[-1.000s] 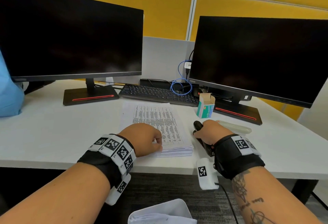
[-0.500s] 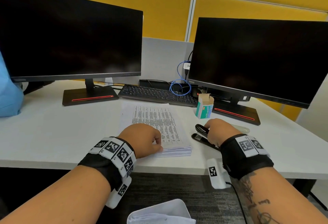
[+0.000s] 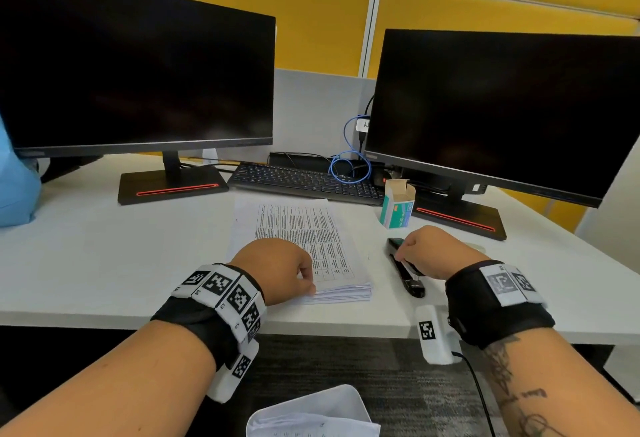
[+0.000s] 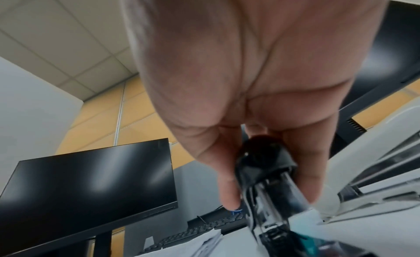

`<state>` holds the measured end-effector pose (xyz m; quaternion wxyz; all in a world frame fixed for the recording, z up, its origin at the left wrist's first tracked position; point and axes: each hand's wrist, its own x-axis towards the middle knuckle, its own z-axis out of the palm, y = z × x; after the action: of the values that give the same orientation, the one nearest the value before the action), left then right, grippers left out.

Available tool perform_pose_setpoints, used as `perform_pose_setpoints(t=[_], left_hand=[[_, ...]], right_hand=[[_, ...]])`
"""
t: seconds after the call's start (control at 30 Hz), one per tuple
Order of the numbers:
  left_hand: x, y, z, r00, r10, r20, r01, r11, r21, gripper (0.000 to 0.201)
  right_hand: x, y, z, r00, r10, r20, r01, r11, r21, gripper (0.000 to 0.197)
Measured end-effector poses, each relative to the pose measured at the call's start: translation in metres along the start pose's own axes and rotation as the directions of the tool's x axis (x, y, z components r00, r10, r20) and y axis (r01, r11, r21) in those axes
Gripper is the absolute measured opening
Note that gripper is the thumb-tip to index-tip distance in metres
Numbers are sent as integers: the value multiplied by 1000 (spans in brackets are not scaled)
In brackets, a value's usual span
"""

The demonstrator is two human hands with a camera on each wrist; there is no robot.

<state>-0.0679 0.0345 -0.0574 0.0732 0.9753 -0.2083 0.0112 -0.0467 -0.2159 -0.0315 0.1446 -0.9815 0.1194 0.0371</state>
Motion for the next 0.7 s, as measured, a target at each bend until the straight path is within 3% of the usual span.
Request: perform_pose_setpoints(t=[0.1, 0.2, 0.3, 0.4, 0.57, 0.7], left_hand=[[2, 3, 1, 1000, -12, -9, 13, 1000, 9, 23], [3, 7, 2, 1000, -4, -7, 5, 999, 36, 21], [3, 7, 0, 999, 36, -5, -35, 998, 49, 18], [1, 7, 0, 996, 84, -17, -82, 992, 96, 18], [-4, 12, 8, 991, 126, -51, -117, 982, 147, 18], [-6, 12, 10, 987, 117, -108, -113, 992, 49, 24]], right_hand=[[-9, 1, 1, 989, -135, -59, 140, 987, 79, 24], [-18, -7, 6, 958, -268, -106, 275, 960, 59, 31], [-26, -18, 10, 930, -367, -14, 366, 930, -37, 41], [-30, -24, 13, 914, -399, 80, 405, 910, -86, 42], [-31, -28, 25, 913, -404, 49, 407, 909, -85, 19], [-34, -23, 25, 913, -404, -59, 408, 907, 107, 21]])
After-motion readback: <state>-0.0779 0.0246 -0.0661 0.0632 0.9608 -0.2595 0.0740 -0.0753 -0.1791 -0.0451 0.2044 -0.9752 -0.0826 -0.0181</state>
